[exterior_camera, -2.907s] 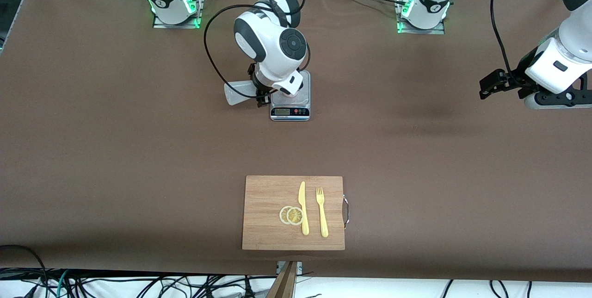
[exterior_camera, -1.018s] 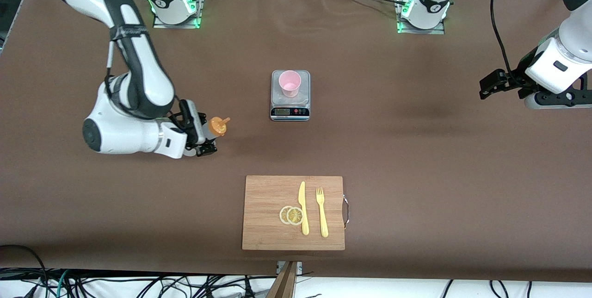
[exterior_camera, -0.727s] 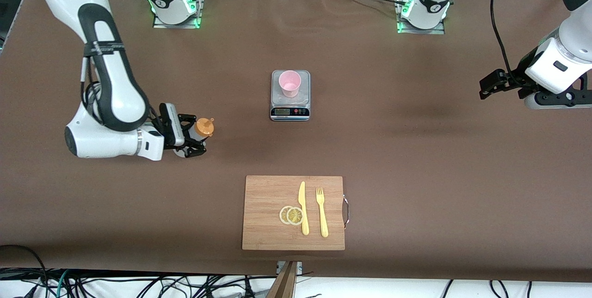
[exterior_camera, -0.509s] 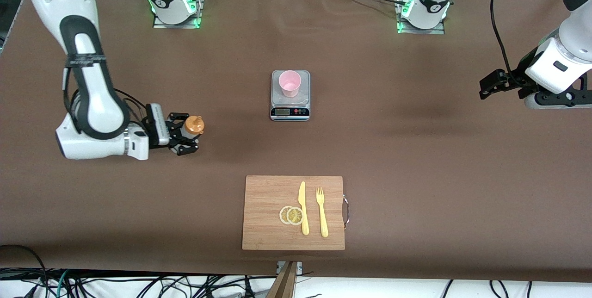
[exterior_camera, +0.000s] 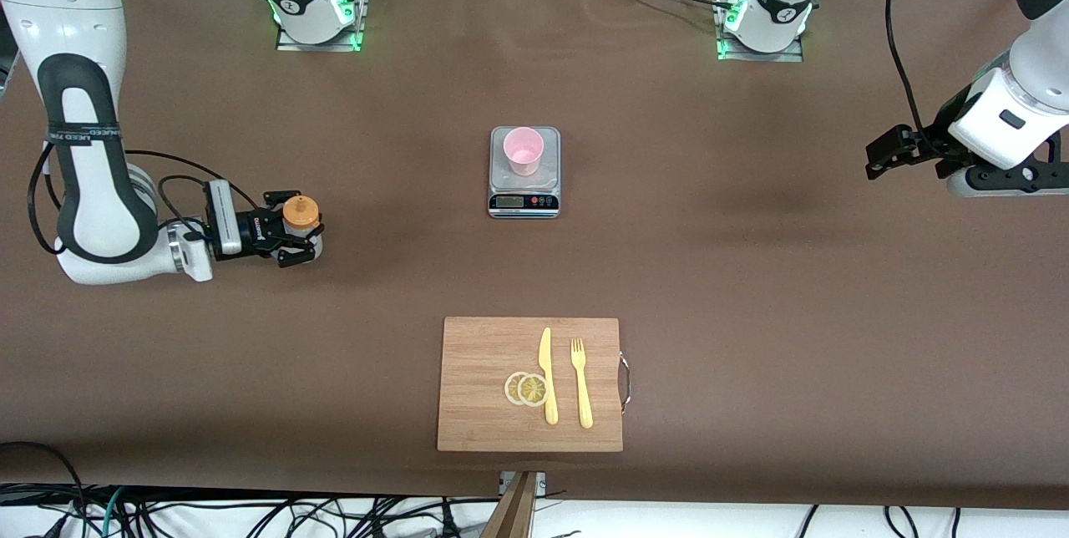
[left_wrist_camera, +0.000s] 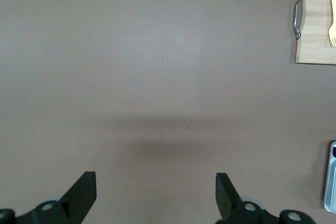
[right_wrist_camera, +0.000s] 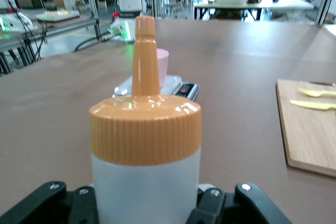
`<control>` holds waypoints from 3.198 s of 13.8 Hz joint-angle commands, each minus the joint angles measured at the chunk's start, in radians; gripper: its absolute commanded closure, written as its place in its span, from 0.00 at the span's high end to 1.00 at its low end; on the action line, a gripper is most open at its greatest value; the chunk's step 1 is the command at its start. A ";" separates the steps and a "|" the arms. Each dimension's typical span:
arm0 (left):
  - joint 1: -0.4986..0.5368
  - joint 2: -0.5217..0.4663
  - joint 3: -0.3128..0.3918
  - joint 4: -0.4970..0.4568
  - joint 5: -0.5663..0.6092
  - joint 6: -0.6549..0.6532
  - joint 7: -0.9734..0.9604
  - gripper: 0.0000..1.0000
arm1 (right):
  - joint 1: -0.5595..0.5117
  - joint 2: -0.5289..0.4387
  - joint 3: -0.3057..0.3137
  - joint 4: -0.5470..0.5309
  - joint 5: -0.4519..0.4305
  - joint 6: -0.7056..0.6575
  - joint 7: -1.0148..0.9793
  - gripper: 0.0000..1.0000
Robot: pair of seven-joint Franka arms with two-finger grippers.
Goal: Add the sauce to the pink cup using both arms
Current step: 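Carry the squeeze bottle with the right gripper back beside the scale, then lower the bottle upright onto the table and open the right gripper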
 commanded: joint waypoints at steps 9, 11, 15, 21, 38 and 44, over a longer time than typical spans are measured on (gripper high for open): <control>0.002 0.013 -0.004 0.031 0.021 -0.018 -0.007 1.00 | -0.106 0.110 0.016 -0.069 0.096 -0.141 -0.234 0.00; 0.002 0.013 -0.004 0.031 0.021 -0.018 -0.007 1.00 | -0.108 0.155 0.016 -0.069 0.130 -0.175 -0.273 0.00; 0.002 0.013 -0.004 0.031 0.021 -0.018 -0.007 1.00 | -0.116 0.170 0.015 -0.069 0.133 -0.177 -0.285 0.00; 0.002 0.013 -0.004 0.031 0.021 -0.018 -0.007 1.00 | -0.120 0.195 0.015 -0.063 0.144 -0.171 -0.276 0.18; 0.002 0.013 -0.004 0.032 0.021 -0.018 -0.007 1.00 | -0.142 0.203 -0.103 -0.007 0.096 -0.175 -0.146 1.00; 0.002 0.013 -0.004 0.032 0.020 -0.018 -0.007 1.00 | -0.166 0.197 -0.140 0.199 0.004 -0.221 0.113 1.00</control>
